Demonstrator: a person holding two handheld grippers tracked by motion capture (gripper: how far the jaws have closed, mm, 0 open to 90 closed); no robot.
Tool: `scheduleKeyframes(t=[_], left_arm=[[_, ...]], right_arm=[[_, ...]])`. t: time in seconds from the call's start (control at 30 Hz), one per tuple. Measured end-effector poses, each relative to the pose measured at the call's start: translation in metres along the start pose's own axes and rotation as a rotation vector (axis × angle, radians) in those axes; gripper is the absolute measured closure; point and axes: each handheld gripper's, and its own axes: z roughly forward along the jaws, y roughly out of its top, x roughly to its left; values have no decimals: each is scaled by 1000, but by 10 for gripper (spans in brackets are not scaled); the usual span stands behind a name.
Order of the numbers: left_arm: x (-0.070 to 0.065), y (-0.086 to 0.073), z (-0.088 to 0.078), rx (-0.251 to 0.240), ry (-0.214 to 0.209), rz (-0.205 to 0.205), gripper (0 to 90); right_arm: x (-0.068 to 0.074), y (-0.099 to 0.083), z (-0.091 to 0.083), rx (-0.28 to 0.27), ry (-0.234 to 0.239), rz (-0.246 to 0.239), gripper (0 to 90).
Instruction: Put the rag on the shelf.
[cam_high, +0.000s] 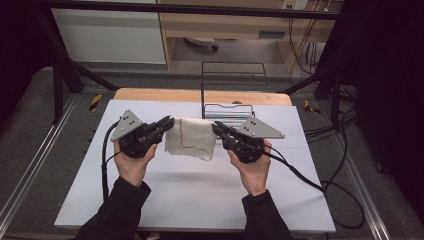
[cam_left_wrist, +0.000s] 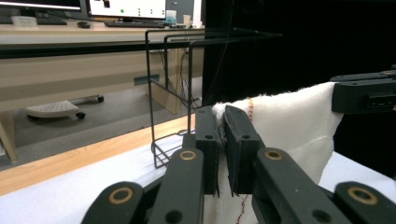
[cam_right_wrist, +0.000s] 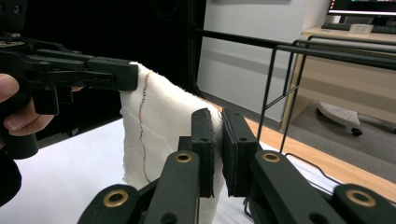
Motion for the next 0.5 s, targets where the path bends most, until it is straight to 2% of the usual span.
scheduleKeyframes(t=[0.5], left_arm=[[-11, 22, 20, -39, -17, 17, 844]], right_arm=[[-19, 15, -13, -51, -55, -11, 842]])
